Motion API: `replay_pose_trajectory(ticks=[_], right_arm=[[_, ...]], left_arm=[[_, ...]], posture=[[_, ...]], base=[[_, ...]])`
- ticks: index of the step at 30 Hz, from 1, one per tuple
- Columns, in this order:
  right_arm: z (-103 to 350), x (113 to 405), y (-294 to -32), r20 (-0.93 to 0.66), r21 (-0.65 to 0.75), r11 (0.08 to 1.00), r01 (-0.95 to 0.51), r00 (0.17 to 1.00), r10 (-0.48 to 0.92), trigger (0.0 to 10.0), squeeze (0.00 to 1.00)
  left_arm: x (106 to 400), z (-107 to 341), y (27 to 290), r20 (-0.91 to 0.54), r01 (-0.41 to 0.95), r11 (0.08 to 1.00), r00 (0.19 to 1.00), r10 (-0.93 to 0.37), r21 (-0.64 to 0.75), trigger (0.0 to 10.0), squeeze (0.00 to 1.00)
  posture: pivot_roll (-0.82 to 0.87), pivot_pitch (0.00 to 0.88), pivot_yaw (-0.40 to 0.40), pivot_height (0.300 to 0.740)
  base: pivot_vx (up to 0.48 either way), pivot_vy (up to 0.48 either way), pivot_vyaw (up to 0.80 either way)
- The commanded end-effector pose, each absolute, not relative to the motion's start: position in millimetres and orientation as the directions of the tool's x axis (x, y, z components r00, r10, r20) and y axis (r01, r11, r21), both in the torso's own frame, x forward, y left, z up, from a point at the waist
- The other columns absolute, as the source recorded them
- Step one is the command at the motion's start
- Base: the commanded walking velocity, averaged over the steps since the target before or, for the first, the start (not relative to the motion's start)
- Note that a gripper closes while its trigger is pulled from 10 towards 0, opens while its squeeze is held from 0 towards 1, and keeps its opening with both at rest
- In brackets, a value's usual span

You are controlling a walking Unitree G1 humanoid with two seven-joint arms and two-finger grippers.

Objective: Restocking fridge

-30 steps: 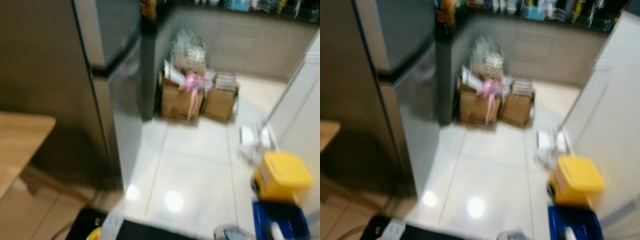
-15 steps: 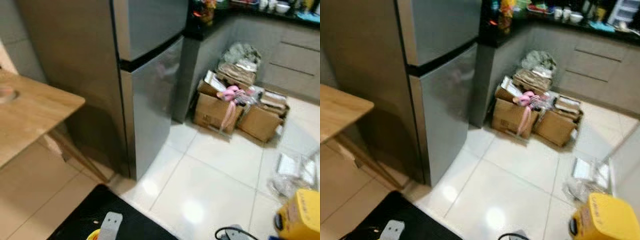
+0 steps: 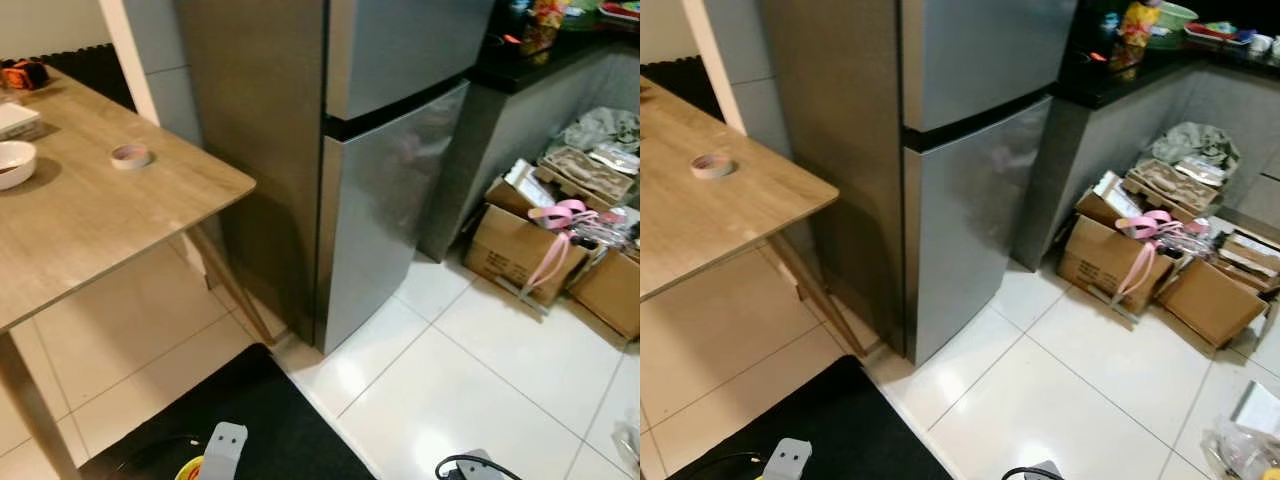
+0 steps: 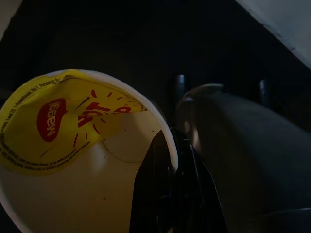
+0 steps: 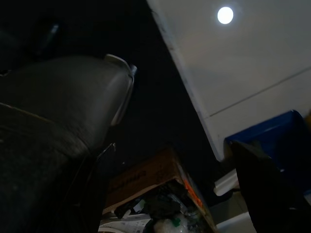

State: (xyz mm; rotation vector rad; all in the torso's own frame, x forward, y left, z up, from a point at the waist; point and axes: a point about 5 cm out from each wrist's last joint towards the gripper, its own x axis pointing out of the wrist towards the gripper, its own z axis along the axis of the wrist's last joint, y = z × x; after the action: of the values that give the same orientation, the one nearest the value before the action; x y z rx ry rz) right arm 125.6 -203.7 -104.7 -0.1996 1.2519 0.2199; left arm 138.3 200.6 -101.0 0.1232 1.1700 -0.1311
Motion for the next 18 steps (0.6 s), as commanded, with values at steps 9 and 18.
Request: replay_pose_trajectory(ticks=[9,18], right_arm=[[-104.6,126.4,-202.9,-0.952,-0.027,0.96,-0.278,0.299,0.059,10.0,0.0],[-104.1,127.9,-203.0,-0.951,-0.033,0.959,-0.281,0.303,0.056,10.0,0.0]], left_arm=[[123.1,-106.2,201.7,-0.945,0.174,0.984,0.325,-0.026,0.033,10.0,0.0],[124.8,-105.7,201.9,-0.944,0.184,0.982,0.33,-0.022,0.042,10.0,0.0]], posture=[[0.01,0.0,-0.068,0.74],[0.01,0.0,-0.067,0.74]], base=[[0.0,0.0,0.76],[0.0,0.0,0.76]])
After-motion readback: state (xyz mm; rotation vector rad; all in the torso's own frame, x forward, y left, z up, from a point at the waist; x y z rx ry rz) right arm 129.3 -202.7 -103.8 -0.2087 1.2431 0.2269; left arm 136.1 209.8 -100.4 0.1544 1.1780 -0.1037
